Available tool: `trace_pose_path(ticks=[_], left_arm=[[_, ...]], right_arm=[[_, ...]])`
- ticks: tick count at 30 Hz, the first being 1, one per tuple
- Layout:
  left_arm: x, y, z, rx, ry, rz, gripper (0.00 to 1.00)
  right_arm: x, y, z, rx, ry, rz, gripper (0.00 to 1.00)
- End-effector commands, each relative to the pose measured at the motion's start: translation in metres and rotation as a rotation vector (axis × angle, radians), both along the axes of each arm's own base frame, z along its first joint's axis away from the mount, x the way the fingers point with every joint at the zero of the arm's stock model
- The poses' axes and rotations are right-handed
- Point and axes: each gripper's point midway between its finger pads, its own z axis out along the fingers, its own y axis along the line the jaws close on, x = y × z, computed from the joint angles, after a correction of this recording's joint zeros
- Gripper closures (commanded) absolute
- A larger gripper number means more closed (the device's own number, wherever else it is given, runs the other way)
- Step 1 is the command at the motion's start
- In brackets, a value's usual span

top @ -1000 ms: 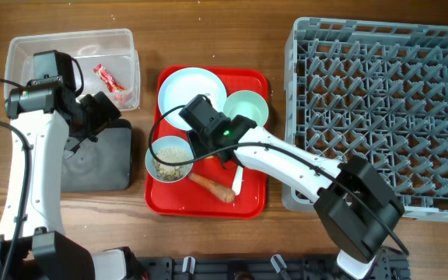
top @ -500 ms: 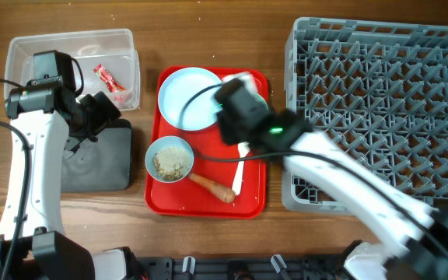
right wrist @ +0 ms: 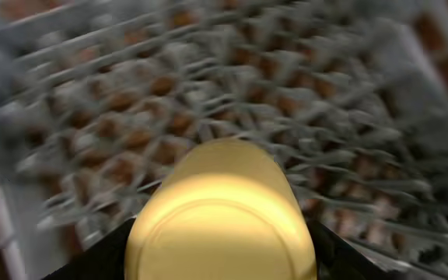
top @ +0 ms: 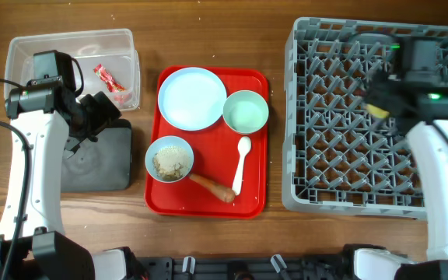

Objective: Sort waste into correct bins and load items into the dishwasher rack
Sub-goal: 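Place the yellow cup in the right side of the dish rack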

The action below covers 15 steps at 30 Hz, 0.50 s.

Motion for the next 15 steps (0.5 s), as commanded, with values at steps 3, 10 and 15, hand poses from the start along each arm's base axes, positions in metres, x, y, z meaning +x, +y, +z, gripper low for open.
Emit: trace_pose_path(ticks=[3,10,15], left_arm=[[-0.002,0.003,0.003,0.012,-0.009,0.016,0.0],[-0.002,0.003,0.003,0.012,-0.009,0.016,0.0],[-0.002,0.003,0.003,0.012,-0.008,0.016,0.0]], right_arm=[[-0.028,-0.079,0.006,-0.021,-0.01,-0.219,0.6],[-0.042,-0.122,-0.009,0.057,-0.004,-0.286,0.61],[-0.038,-0.11,-0.051,0.172,0.103,-0.233,0.61]])
